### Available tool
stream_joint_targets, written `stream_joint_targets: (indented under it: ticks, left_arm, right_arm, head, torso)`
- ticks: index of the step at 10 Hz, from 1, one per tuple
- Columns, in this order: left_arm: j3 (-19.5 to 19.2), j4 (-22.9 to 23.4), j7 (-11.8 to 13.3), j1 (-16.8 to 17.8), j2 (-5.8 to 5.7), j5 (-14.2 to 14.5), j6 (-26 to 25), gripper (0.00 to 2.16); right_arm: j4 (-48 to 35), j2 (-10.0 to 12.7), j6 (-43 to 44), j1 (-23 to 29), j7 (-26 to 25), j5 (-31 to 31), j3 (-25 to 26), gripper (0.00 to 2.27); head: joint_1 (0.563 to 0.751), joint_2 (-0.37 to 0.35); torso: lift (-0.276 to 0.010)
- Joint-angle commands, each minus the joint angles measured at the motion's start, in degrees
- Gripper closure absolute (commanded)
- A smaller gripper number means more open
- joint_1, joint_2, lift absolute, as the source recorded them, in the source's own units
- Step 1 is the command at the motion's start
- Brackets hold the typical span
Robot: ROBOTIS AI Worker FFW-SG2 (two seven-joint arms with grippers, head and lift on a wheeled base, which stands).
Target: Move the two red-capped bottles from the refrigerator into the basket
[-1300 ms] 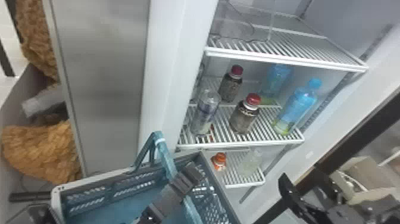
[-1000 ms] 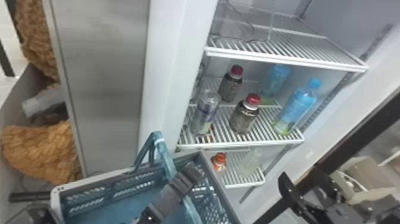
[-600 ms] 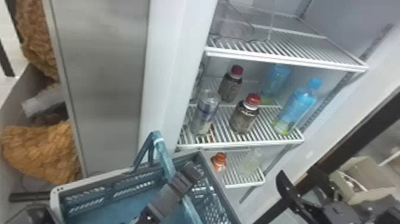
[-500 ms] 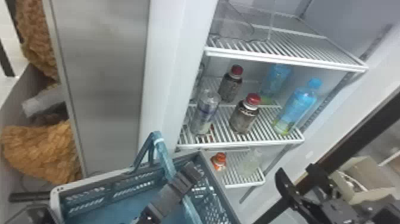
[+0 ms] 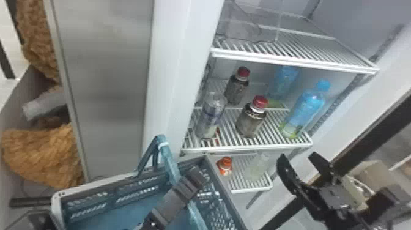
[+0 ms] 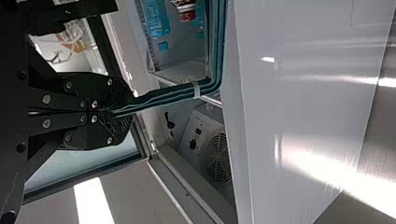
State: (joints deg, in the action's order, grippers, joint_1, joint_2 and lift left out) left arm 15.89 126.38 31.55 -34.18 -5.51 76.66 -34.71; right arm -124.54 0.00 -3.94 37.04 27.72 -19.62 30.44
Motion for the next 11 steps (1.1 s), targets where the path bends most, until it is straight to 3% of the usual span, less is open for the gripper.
stream_joint_targets:
  ticks: [1,5,11]
  left_arm:
    - [0.0,0.0,0.0,0.0,-0.03,0.0,0.1,1.20]
    - [0.0,0.0,0.0,0.0,-0.03,0.1,0.1,1.20]
    - [0.0,-0.3,0.0,0.1,-0.20,0.1,0.3,1.20]
  right_arm:
    - [0.9,0.1,-1.3,-2.0,-0.1,0.9,-0.6,0.09]
    - [4.2,0.1,-2.8,-7.7,-1.5,4.3,-2.6,0.09]
    - [10.4,-2.0,-3.9,-15.3,-2.7,4.8,-7.5,0.09]
  head:
    - [0.695,-0.350]
    - [0.695,-0.350]
    - [0.695,-0.350]
  torso:
    - [0.000]
    - [0.000]
    - [0.000]
